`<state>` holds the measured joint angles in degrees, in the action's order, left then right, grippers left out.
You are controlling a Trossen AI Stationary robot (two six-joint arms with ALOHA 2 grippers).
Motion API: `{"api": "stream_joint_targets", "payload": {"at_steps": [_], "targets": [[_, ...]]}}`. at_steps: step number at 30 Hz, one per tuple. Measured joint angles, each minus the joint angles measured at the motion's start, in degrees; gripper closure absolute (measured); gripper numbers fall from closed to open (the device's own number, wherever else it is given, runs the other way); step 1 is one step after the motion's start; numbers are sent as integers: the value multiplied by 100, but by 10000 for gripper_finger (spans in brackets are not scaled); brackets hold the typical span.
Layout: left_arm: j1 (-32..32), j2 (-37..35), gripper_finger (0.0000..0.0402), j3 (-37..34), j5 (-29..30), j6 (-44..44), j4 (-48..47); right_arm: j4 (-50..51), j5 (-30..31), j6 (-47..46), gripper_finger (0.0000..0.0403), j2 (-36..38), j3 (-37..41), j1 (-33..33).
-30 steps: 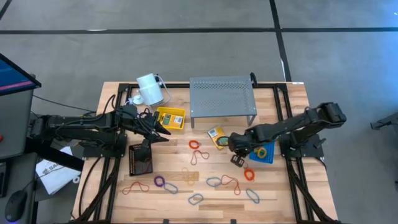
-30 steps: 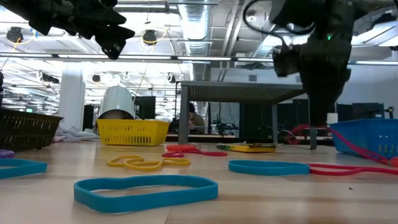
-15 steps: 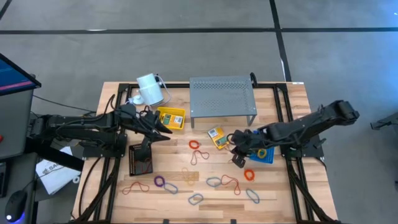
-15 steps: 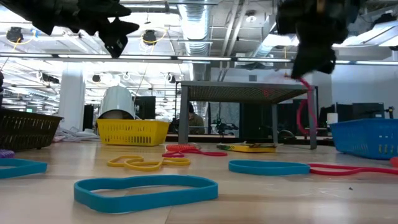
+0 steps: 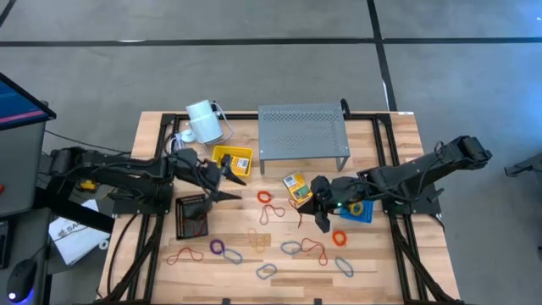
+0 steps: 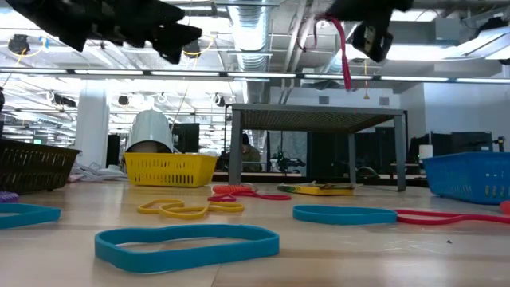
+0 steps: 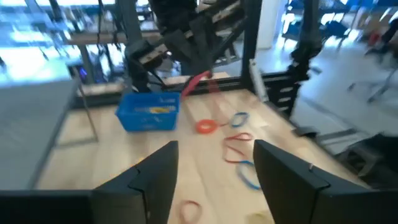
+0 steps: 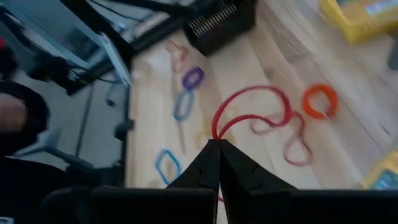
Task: Pick & Place Office Desk Supplies
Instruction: Put the red rubber band into the black bin
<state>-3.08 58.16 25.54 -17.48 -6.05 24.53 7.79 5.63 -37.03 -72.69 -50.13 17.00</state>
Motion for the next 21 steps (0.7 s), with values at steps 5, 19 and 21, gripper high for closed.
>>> {"api": "stream_joint_targets", "payload": {"at_steps": [5,19,21], "targets": [[273,441,166,0,540,-758,562,-449,-100,106,403,0,0,3],[690,1206,153,453,833,-1173,1349,-2120,-914,320,403,-582,-4,-285],[779,1319,151,600,829,-1173,1342,-2300,-1031,352,403,-716,-4,-338]]}}
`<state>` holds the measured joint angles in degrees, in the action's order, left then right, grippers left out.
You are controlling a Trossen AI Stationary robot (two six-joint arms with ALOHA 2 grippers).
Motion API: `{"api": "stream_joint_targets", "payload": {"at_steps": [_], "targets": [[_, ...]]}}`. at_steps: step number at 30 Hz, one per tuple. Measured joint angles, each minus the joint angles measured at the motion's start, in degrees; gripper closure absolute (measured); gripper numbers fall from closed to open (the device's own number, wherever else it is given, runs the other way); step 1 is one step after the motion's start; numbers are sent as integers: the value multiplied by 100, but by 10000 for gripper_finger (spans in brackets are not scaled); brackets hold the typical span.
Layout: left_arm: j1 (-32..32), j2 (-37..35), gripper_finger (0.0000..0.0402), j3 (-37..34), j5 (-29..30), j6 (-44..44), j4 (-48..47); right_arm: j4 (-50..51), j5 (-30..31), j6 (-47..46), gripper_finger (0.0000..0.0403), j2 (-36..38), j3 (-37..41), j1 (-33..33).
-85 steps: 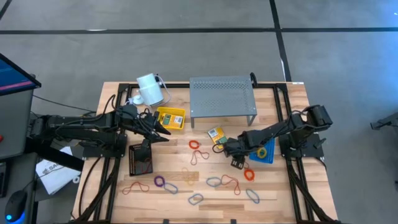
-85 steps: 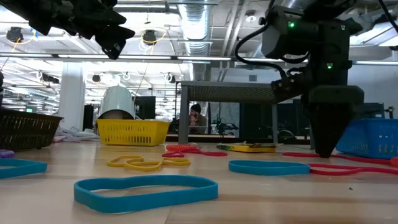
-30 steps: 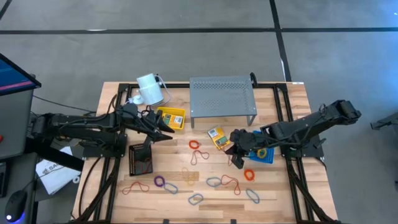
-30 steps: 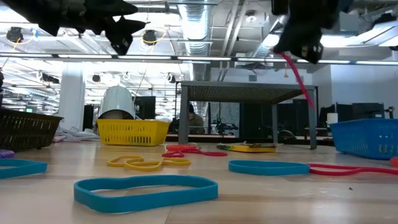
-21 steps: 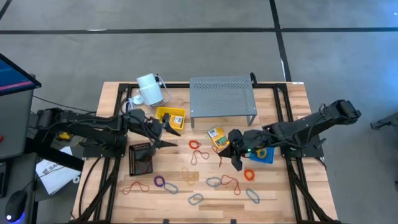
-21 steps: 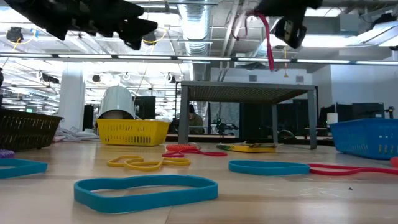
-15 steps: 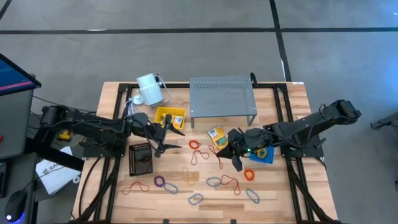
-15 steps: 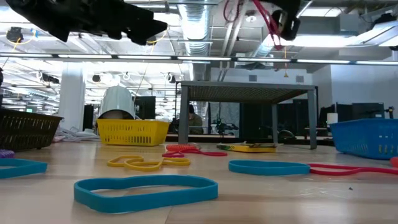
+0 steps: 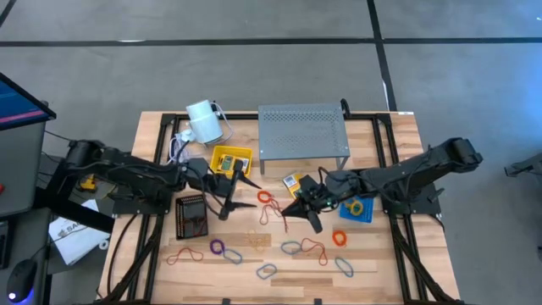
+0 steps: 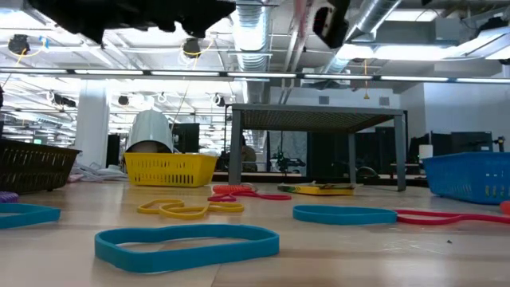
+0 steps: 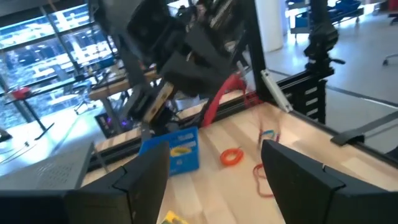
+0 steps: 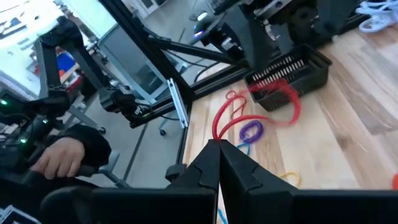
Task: Pick & Place Office Desk Supplies
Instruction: Put the red rubber band into the black bin
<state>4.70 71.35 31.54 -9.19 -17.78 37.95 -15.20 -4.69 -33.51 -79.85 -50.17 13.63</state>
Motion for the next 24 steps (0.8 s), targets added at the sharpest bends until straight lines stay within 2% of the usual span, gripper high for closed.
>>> {"api": "stream_joint_targets", "payload": {"at_steps": [12,24], "targets": [[333,629,154,460,-11,4,-6,-136,-618,417,403,-729,-800,-68],[547,465,178,521,-17,141,-1,67,-752,532,403,-1052,-1126,-63]]}}
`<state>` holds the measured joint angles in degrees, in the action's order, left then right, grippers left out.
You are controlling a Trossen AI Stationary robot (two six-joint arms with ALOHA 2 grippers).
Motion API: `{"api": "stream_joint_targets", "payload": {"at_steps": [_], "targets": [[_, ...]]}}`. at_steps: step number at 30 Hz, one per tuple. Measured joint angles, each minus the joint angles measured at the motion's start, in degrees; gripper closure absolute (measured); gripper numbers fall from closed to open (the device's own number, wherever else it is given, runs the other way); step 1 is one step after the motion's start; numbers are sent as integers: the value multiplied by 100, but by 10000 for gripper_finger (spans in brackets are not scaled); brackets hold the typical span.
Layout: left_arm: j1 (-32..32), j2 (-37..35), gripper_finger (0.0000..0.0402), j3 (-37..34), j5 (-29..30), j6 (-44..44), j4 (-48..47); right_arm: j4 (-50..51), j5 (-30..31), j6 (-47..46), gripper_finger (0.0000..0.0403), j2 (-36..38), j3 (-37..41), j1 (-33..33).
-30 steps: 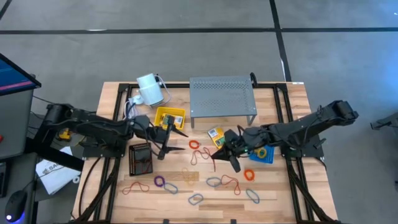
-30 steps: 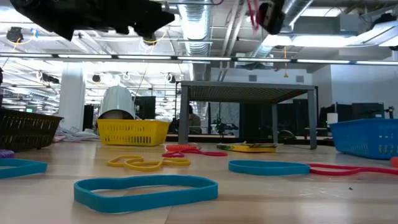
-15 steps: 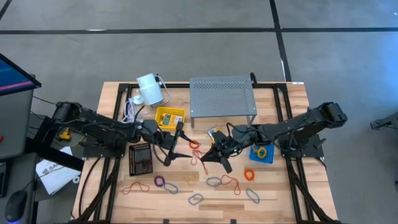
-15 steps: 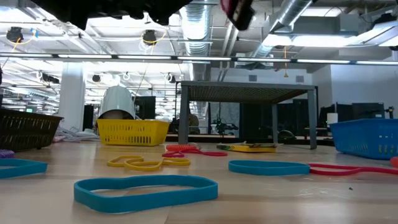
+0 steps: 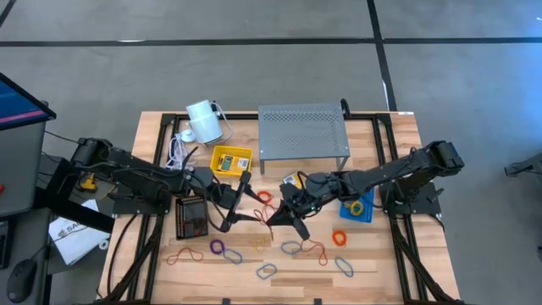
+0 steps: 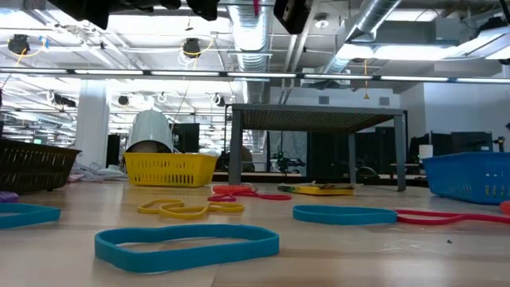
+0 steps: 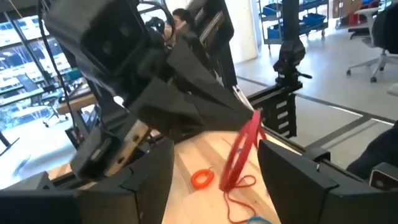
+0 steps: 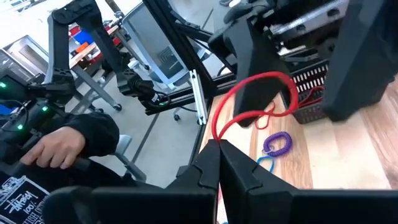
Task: Pick & Place Office Desk Supplies
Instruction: Put the red rubber band into the black bin
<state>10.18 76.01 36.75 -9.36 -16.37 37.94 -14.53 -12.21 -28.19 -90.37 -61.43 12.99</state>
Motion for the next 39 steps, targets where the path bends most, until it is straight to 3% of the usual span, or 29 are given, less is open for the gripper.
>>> {"api": "stream_joint_targets", "payload": {"at_steps": [10,18,31,35,39], "targets": [[9,0,244,0,-54,30,-50,-36,0,18,403,0,-2,-4],[6,0,389,0,-615,-119,-58,-47,0,34,403,0,-2,-4],[6,0,401,-2,-719,10,-62,-57,0,29,393,2,-2,9],[2,0,401,-6,-578,19,-134,-46,0,-14,345,4,-2,9],[2,-102,401,-16,-181,41,-421,29,7,-62,269,4,-2,-27]]}}
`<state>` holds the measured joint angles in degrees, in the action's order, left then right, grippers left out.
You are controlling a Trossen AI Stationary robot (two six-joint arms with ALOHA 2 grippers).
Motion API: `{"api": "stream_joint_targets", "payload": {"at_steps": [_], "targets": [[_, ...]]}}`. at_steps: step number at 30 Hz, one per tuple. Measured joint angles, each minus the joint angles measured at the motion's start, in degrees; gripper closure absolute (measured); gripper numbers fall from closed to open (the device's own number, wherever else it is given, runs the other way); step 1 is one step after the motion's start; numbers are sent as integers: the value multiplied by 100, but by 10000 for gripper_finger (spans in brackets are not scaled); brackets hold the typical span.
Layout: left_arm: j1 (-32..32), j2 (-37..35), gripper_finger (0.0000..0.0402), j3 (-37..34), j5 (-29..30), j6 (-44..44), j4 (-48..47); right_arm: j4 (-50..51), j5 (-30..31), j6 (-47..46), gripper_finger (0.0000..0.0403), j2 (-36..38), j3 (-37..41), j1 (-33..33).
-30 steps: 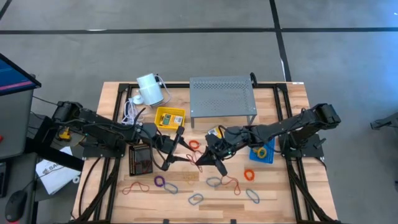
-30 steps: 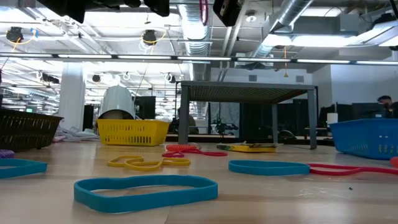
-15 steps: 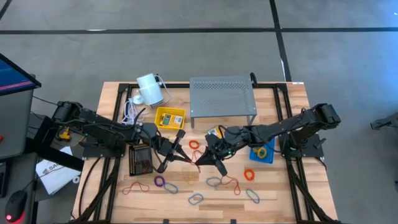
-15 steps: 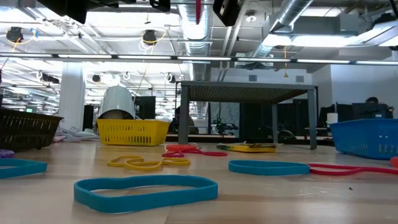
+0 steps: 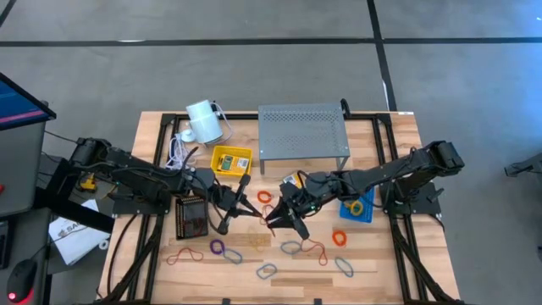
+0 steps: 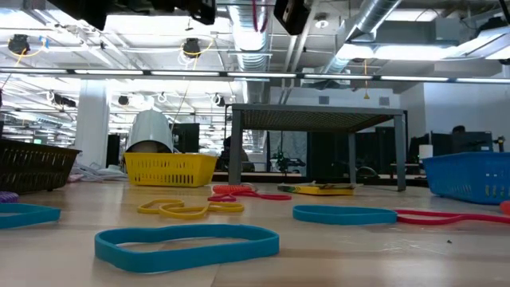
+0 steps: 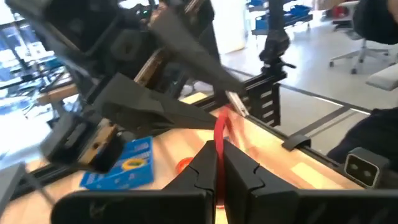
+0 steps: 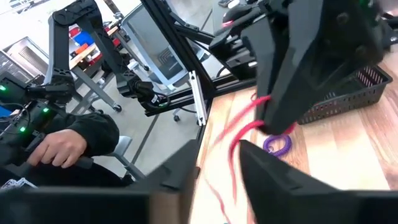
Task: Pick & Place Office Desk Supplies
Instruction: Put the red rubber band into the black bin
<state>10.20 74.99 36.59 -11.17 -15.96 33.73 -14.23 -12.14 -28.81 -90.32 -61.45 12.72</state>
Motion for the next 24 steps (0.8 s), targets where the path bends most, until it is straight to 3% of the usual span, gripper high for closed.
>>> {"api": "stream_joint_targets", "payload": {"at_steps": [4,8,17,24], "targets": [[0,-254,401,-21,194,413,-212,45,38,-120,200,0,0,-74],[0,-779,401,-10,573,922,-783,104,67,-121,168,42,0,-138],[37,-2432,401,-10,1077,2429,-3290,1115,947,61,179,579,0,-142],[580,-3739,401,-11,1496,3811,-4943,2605,2366,167,207,1263,0,207]]}}
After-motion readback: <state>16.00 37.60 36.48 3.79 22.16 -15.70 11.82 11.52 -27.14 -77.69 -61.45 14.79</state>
